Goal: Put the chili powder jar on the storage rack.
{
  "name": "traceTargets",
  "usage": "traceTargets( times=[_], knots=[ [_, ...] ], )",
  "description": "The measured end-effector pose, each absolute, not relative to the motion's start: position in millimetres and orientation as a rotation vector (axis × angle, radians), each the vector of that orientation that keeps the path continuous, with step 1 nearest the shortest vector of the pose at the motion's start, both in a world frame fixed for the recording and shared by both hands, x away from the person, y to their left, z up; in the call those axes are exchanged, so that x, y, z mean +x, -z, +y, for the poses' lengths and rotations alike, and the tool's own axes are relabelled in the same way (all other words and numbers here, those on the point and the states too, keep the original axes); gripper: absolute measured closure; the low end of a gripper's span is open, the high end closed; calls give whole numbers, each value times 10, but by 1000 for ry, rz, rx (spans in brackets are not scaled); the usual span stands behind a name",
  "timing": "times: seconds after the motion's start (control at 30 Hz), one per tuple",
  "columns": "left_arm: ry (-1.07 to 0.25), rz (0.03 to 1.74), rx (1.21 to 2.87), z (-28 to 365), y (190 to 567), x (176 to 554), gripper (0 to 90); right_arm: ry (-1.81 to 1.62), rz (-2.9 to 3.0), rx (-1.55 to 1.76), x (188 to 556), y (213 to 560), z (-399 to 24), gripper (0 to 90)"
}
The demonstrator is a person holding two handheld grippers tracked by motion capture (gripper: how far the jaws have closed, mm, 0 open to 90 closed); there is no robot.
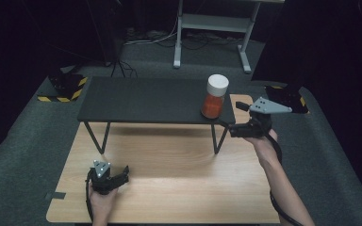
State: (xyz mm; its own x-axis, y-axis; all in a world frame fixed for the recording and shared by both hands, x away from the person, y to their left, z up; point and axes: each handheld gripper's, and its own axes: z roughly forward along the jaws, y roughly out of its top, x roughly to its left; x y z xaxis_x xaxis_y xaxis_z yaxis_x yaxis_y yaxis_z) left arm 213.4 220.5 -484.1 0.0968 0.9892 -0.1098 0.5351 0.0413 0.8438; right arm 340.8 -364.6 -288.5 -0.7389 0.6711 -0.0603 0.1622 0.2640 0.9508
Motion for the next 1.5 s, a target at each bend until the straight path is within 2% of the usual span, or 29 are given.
traceTargets(
  times=[0.4, 0.43, 0.53, 0.7, 0.73, 0.77, 0.93, 1.3, 1.5],
  knots=[
    [-735, 1541, 1598, 2201, 4838, 2133, 81, -1500, 2058, 696, 2774, 3362, -3848, 90],
    [-735, 1541, 1598, 2198, 4840, 2134, 81, -1474, 2055, 720, 2694, 3478, -3874, 93],
    [-735, 1540, 1599, 2199, 4839, 2134, 81, -1462, 2047, 766, 2631, 3616, -3915, 94],
    [-736, 1542, 1601, 2192, 4838, 2137, 81, -1419, 2012, 982, 2537, 4125, -4037, 95],
    [-736, 1542, 1601, 2192, 4838, 2137, 81, -1419, 2012, 982, 2537, 4125, -4037, 95],
    [-736, 1543, 1604, 2189, 4836, 2141, 81, -1388, 2006, 1050, 2530, 4293, -4060, 95],
    [-737, 1546, 1608, 2184, 4833, 2145, 81, -1339, 1967, 1194, 2533, 4602, -4099, 99],
    [-740, 1552, 1621, 2167, 4823, 2160, 81, -1320, 1902, 1252, 2479, 4903, -4035, 108],
    [-738, 1559, 1611, 2168, 4821, 2157, 79, -1314, 1869, 1258, 2456, 4921, -4037, 113]
  ],
)
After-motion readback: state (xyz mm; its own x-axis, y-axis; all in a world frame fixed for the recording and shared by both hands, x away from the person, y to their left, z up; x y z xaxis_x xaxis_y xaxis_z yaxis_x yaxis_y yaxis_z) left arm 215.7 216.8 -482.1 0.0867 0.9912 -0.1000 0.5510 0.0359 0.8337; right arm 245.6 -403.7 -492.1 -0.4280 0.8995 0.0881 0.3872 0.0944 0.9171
